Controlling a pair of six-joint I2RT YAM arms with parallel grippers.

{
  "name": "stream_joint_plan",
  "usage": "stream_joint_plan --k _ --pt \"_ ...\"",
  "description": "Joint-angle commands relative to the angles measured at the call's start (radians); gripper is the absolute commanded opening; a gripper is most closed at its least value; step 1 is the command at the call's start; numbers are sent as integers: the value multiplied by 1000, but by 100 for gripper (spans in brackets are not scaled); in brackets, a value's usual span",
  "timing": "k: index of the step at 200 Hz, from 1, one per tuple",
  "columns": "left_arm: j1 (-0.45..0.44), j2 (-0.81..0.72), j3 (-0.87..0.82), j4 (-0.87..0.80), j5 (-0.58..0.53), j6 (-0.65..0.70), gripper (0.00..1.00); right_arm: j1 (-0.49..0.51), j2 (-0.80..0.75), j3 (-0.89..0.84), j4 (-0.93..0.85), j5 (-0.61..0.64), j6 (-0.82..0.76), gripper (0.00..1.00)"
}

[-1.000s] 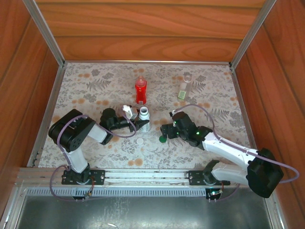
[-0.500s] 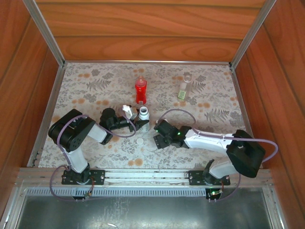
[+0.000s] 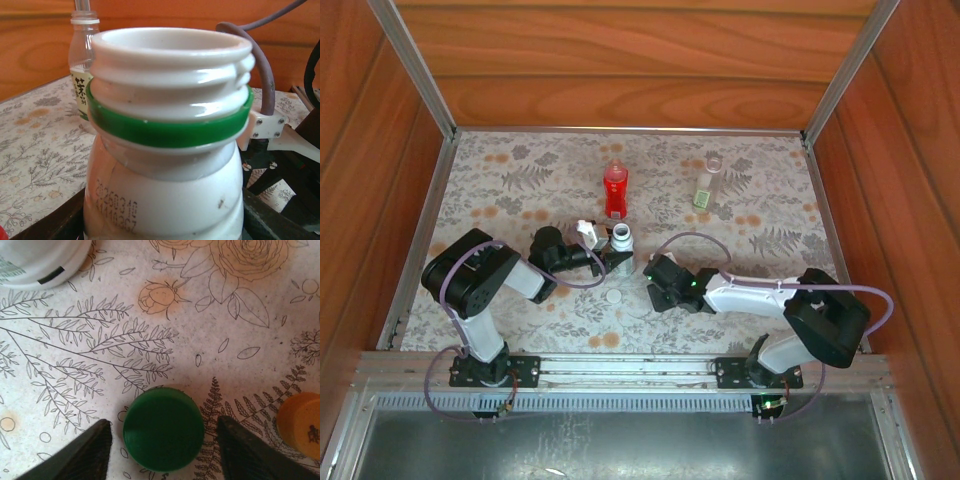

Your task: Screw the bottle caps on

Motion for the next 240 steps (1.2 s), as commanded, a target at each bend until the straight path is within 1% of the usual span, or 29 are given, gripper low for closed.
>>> stream_joint_plan --k 1,19,25,35,78,107,180,240 --pt "9 2 0 39 12 -14 58 8 20 -17 26 27 20 54" --pt "9 1 -1 39 12 -14 58 11 26 -18 24 29 23 51" --pt "10 1 0 39 13 -14 58 11 29 -19 24 30 24 48" --pt "11 1 0 39 14 -15 58 11 34 -20 24 32 27 47" --pt "12 0 -1 39 18 -16 58 14 44 -13 20 36 27 44" --pt "14 1 -1 39 21 -14 58 16 34 6 -14 39 29 43" --pt "14 7 3 39 32 -9 59 14 -6 127 -182 39 32 42" --pt "14 8 4 39 37 -9 58 12 -39 323 -377 -20 -44 42"
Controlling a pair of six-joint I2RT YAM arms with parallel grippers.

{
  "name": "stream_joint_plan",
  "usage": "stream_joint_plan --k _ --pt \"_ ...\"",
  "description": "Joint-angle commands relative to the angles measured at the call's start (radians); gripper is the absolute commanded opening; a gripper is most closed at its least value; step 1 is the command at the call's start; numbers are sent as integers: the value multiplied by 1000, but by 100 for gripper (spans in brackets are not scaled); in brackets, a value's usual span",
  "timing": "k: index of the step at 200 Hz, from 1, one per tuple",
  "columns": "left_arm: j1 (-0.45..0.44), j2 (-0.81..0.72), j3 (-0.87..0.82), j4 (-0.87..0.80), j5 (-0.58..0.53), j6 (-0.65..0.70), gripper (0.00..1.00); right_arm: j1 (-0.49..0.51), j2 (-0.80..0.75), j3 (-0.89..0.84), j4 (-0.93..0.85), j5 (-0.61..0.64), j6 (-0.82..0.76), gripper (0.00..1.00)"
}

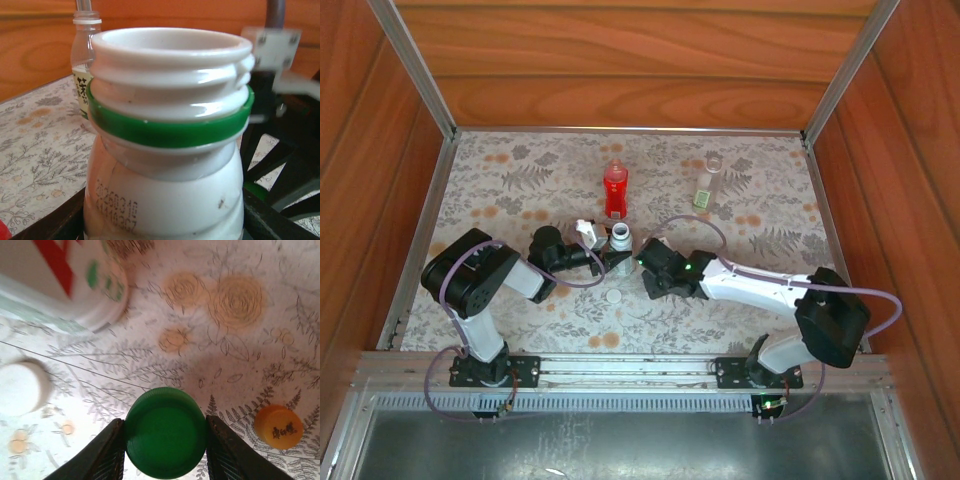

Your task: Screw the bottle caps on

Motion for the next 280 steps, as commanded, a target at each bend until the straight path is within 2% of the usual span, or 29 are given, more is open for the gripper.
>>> stream_joint_plan --k 1,39,110,194,226,280 --pt "7 9 4 39 32 -9 58 5 -30 81 -120 -33 -42 42" --pt "7 10 7 39 41 -12 59 2 -28 236 -246 -47 -95 42" --pt "7 12 10 39 46 -12 59 -7 19 504 -344 -74 -228 42" --pt "8 16 6 38 60 -4 58 -42 230 832 -494 -123 -362 43" --pt "10 20 6 38 66 -4 57 -50 281 867 -523 -123 -384 43" --pt "13 26 8 38 72 -10 54 -63 284 841 -508 -140 -378 43"
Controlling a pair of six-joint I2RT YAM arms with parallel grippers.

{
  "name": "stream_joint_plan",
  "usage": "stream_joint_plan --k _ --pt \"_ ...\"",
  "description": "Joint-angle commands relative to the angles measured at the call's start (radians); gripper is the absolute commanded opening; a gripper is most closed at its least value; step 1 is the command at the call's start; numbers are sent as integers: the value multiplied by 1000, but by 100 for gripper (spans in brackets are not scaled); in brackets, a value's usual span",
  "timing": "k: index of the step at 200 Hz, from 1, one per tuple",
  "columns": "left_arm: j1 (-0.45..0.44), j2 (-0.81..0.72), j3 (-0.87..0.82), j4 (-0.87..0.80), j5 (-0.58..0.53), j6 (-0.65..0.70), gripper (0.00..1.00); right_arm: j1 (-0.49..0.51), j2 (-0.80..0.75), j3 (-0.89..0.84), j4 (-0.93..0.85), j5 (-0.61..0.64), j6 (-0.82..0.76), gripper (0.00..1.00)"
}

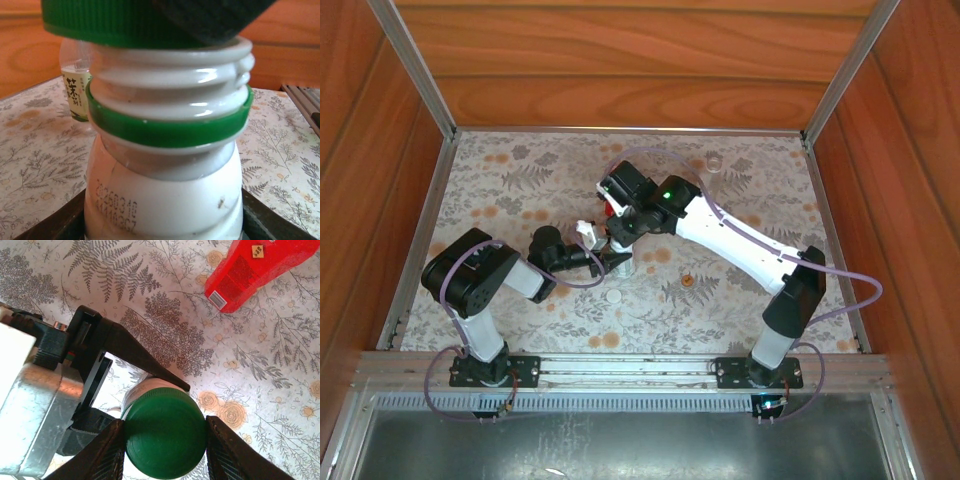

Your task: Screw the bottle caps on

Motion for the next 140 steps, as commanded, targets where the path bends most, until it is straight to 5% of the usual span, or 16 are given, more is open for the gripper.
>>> stream_joint_plan --k 1,140 --pt "8 22 8 35 29 -11 54 -8 -2 -2 -22 -18 -14 43" --pt "12 20 10 36 28 -14 54 -10 -8 -21 -28 -111 -24 42"
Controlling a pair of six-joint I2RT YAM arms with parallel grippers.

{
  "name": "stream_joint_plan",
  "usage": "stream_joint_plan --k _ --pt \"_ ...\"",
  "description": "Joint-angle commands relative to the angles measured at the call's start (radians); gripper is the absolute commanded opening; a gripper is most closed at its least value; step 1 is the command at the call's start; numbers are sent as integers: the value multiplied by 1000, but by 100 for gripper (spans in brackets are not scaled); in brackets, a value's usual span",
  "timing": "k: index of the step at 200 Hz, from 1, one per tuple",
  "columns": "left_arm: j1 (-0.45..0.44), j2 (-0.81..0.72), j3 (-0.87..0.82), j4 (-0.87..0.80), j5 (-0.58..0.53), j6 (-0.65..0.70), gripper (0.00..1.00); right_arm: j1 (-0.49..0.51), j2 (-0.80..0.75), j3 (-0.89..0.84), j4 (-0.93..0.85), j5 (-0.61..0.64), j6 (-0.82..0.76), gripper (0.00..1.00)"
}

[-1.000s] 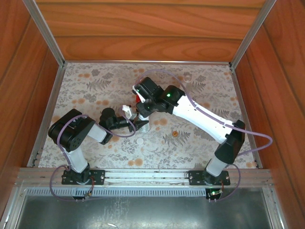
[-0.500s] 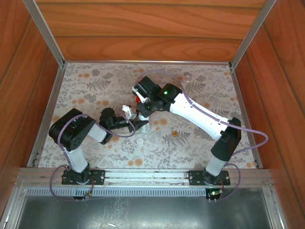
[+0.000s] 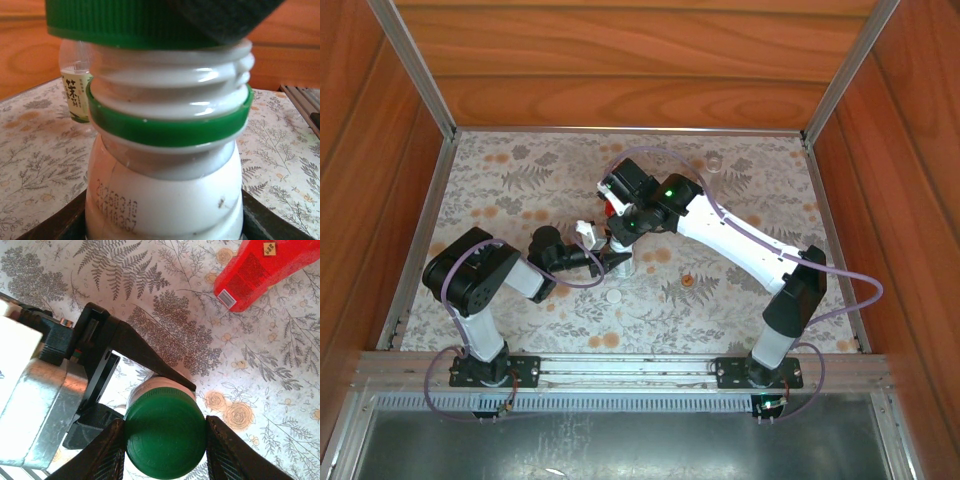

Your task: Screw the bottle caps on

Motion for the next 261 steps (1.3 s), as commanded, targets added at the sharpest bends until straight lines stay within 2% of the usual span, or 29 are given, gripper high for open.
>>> stream_joint_plan --k 1,42,70,145,228,261 --pt "9 11 10 19 20 -14 54 -3 -8 -21 -28 -43 -10 42" --pt "9 15 12 16 19 -12 54 -2 -15 -33 -39 -66 -13 43" --pt "9 14 14 12 24 -11 54 -3 -14 -38 -54 -14 -16 43" --pt "9 12 25 -13 29 -22 54 0 9 -43 -38 -49 -56 43" --pt "8 8 28 -27 34 -26 54 2 38 -16 -76 -20 -53 43" --pt "7 5 26 -30 34 -26 55 2 28 -18 -63 -20 -46 47"
